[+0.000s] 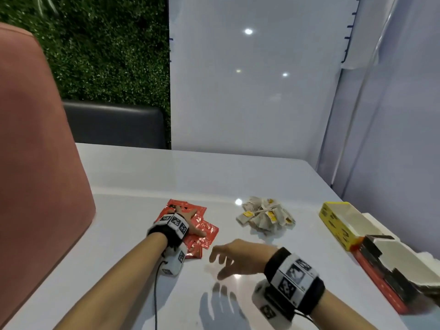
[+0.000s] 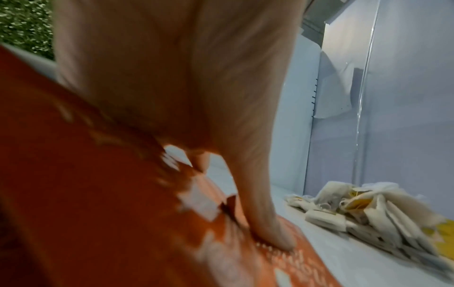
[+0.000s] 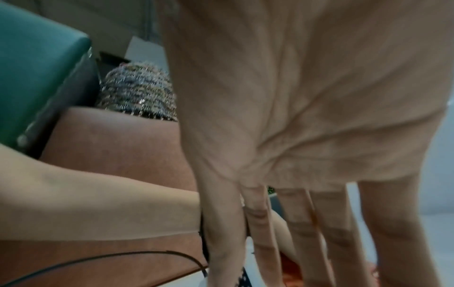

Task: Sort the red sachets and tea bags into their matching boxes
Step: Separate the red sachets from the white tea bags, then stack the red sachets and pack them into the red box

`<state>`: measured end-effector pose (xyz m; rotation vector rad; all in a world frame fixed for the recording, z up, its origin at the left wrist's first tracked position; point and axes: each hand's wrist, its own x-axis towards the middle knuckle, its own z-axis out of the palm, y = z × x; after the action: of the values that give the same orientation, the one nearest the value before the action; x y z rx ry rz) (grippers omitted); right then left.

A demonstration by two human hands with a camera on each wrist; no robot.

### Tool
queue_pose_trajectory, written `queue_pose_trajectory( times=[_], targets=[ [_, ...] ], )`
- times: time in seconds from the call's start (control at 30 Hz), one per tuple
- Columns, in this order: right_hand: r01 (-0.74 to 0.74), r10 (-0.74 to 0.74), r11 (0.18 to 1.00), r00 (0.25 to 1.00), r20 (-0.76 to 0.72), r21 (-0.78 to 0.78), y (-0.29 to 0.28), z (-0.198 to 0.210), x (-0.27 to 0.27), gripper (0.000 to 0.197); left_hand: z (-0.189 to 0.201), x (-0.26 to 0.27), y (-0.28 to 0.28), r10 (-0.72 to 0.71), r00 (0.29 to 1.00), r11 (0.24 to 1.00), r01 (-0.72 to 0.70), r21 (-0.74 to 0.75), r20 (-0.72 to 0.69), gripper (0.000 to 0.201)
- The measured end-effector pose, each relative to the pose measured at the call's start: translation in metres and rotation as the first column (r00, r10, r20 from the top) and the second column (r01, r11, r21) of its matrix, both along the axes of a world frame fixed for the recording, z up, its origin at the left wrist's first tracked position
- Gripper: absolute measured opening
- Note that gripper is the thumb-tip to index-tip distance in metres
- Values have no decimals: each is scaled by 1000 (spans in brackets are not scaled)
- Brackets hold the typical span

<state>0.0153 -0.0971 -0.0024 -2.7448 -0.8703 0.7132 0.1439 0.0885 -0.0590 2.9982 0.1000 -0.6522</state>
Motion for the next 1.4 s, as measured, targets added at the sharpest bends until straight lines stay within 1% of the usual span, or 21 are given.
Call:
queue_pose_trajectory(
  times=[0.1, 0.23, 0.3, 0.4, 0.43, 0.5, 0.63, 0.73, 0.9, 0.93, 1.0, 1.03, 1.1, 1.17, 1.23, 1.3, 1.33, 1.37, 1.4],
  targets=[
    [82, -82, 996, 997, -8, -25, -16, -8, -10, 44, 2, -21, 1, -45, 999, 999, 45, -23, -4, 110],
    [161, -157, 985, 986, 62, -68, -24, -15, -9, 49, -5, -63, -8, -130, 991, 991, 129, -40, -20, 107],
    [186, -181, 981, 980, 88, -58, -22, -18, -9, 56, -8, -83, -15, -176, 984, 984, 175, -40, -32, 105],
    [220, -215, 975, 970, 113, -34, -15, -26, -12, 77, -9, -113, -29, -226, 973, 974, 224, -44, -50, 104],
    [227, -221, 973, 968, 121, -39, -12, -29, -12, 83, -8, -119, -34, -239, 970, 970, 237, -45, -48, 103],
    [230, -218, 969, 967, 134, -87, -7, -37, -15, 87, -7, -134, -44, -262, 964, 964, 261, -42, -40, 102],
    [243, -217, 955, 963, 160, -169, -4, -52, -27, 98, -13, -154, -66, -262, 965, 963, 260, -67, -19, 102],
    [287, -259, 946, 949, 180, -149, -9, -56, -31, 100, -17, -160, -75, -211, 977, 973, 209, -93, -9, 99],
    [314, -288, 944, 933, 215, -99, -14, -63, -39, 92, -16, -163, -81, -173, 985, 982, 172, -81, -5, 98],
    [319, -297, 944, 933, 203, -85, -15, -63, -39, 91, -15, -164, -82, -172, 985, 983, 171, -72, -11, 98],
    [347, -343, 938, 931, 127, -15, -19, -58, -37, 90, -11, -161, -80, -183, 982, 982, 181, -50, -48, 96],
    [369, -371, 929, 924, 92, 33, -24, -54, -36, 85, -8, -156, -78, -199, 978, 979, 196, -53, -65, 94],
    [400, -409, 910, 909, 81, 109, -36, -48, -36, 64, 0, -150, -70, -239, 968, 963, 226, -150, -76, 98],
    [427, -452, 885, 883, 123, 187, -51, -44, -36, 42, 11, -147, -61, -250, 967, 932, 225, -284, -57, 106],
    [475, -533, 828, 832, 154, 299, -67, -39, -35, 26, 21, -150, -55, -194, 980, 913, 193, -359, 34, 96],
    [498, -622, 739, 763, 176, 455, -79, -35, -34, 24, 33, -157, -51, -127, 979, 891, 182, -415, 158, 85],
    [482, -658, 695, 726, 201, 533, -82, -32, -38, 23, 42, -164, -50, -100, 975, 867, 183, -463, 199, 81],
    [444, -683, 661, 690, 240, 605, -82, -30, -43, 22, 49, -172, -49, -78, 973, 820, 186, -542, 216, 77],
    [393, -695, 644, 660, 287, 656, -78, -27, -52, 21, 56, -182, -48, -35, 984, 732, 145, -666, 176, 75]
  ],
)
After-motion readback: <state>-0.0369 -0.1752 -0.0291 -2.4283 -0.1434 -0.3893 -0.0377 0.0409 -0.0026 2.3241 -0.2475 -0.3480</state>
